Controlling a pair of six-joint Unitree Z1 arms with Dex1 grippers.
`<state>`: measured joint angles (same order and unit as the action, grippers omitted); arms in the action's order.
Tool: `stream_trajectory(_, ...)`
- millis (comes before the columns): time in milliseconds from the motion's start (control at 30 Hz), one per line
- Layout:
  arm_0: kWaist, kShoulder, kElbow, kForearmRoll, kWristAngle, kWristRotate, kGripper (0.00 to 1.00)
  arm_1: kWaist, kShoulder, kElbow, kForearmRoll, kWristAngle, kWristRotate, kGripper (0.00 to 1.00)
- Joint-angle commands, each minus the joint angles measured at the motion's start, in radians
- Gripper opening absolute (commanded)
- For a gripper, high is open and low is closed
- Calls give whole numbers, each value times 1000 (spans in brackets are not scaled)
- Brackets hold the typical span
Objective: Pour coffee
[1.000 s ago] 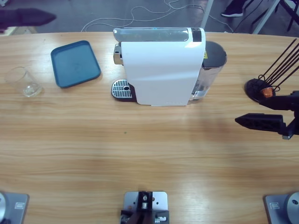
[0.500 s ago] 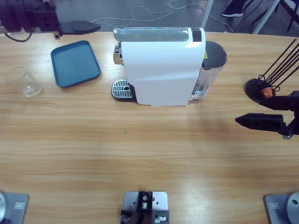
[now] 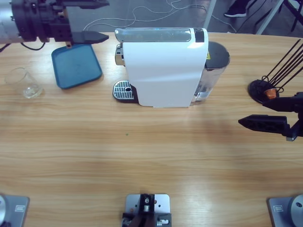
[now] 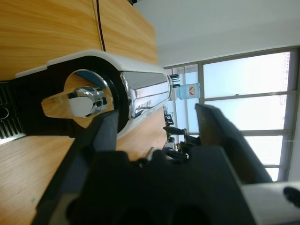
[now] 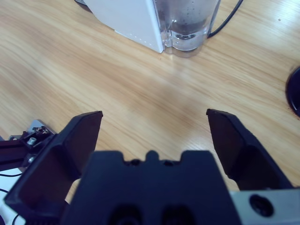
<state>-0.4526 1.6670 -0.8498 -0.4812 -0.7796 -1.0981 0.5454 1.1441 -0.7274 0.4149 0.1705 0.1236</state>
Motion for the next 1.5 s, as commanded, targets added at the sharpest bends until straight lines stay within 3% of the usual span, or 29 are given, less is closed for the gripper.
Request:
stream_trajectory(33,-24,78,31,-42,-14,-22,692,-4,0,31,-8,-16,1,954)
stream_trajectory(533,-25,99,16,-77,-15,-30,667,-4,9,31,-8,-15,1,954)
stream_trajectory(567,-26,99,15,-84,-15,-32,566,-4,10,31,-8,-15,1,954)
stream_trajectory(667,-32,98,8,-97,-15,-42,415,-4,11,31,-8,-14,1,954)
stream_trajectory(700,-36,98,4,-99,-15,-43,309,-4,11,31,-8,-15,1,954)
stream_trajectory(767,-42,97,3,-115,-18,-43,252,-4,14,30,-8,-15,1,954)
stream_trajectory(800,-46,99,3,-122,-18,-43,125,-4,17,29,-8,-14,1,954)
stream_trajectory(900,-51,102,5,-137,-19,-43,0,-4,21,29,-8,-14,1,932)
stream_trajectory(1133,-67,95,-6,-230,-25,-45,0,-4,26,28,-8,-14,1,931)
stream_trajectory(1433,-75,13,-41,-189,26,-14,0,-4,26,26,-7,-14,1,931)
stream_trajectory(1467,-74,-8,-47,-153,41,7,47,-4,24,26,-7,-14,1,931)
stream_trajectory(1500,-75,-33,-57,-108,60,31,337,-4,22,26,-7,-14,1,933)
